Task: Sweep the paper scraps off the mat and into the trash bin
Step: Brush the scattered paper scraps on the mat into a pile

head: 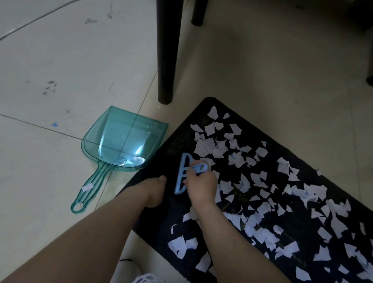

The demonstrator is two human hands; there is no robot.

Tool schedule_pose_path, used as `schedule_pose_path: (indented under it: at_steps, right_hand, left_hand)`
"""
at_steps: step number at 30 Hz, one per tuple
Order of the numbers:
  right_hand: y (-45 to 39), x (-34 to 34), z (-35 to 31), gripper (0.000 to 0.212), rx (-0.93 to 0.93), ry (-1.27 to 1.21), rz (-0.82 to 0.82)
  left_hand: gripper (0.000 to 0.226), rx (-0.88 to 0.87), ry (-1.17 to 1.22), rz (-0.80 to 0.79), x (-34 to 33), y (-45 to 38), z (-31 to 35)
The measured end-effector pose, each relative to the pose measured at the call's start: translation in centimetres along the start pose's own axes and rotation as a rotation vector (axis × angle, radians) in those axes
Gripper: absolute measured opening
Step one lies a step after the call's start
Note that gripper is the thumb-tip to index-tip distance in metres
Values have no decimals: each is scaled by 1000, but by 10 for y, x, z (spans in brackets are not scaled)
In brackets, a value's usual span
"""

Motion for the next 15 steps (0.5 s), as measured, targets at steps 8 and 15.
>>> schedule_pose_path:
  at_steps: [8, 15]
  right_hand:
    - [-1, 78, 10, 17, -44, 18, 580]
    - [12, 15, -3, 12, 62, 61, -67]
  left_hand:
    - [42, 16, -43, 29, 3, -7, 1]
    - [41, 32, -36, 24, 4, -4, 5]
Point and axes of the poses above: each hand's wrist, its own y-axis away from the middle knuckle, its own x-axis out of the back of the hand, z = x × y, the point moved 3 cm from there along -y, towards the middle knuckle, and after that the axes turned 2 degrees about x, right-handed, at the moved point
